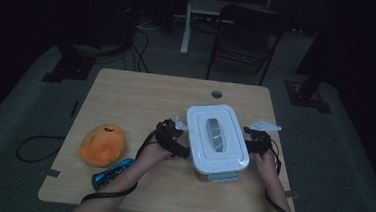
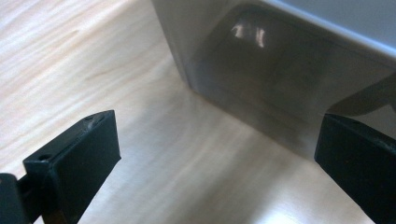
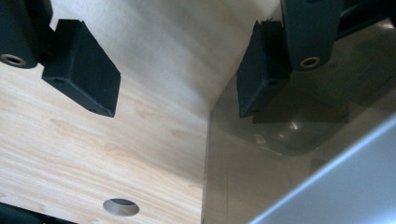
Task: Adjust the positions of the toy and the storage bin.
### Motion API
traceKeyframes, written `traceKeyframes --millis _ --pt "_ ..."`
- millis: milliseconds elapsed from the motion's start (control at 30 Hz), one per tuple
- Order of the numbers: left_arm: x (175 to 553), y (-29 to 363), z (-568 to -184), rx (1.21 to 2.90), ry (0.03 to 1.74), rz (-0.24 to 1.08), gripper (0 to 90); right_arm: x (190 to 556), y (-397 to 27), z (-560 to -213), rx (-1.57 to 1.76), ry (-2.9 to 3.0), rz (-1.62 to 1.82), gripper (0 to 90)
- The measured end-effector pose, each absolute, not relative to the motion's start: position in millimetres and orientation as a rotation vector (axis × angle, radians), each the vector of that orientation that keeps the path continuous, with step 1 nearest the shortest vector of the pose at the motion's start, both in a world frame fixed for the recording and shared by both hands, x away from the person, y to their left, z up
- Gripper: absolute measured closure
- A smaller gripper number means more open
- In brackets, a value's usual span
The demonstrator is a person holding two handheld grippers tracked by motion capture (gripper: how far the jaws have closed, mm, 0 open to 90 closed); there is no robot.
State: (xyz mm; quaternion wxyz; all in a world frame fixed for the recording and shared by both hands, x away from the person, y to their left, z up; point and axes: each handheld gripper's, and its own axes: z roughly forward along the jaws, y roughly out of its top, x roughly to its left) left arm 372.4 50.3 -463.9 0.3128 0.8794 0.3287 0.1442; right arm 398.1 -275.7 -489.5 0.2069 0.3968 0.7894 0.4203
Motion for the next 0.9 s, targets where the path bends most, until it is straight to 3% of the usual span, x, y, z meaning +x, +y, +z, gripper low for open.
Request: traceKeyframes --millis 433,600,900 --pt "336.6 39.2 -467.4 2.311 0.76 0.313 0.5 361.0 -292.6 -490.4 1.089 2.203 1.178 29.8" --pt "327.5 41.9 -478.9 2.304 0.72 0.245 0.5 355.3 -303.3 -491.9 1.13 2.208 1.156 11.7" --pt "315.0 53.9 -503.2 2.338 0.699 0.189 0.5 332.6 -329.6 -476.4 1.269 2.096 1.093 11.7"
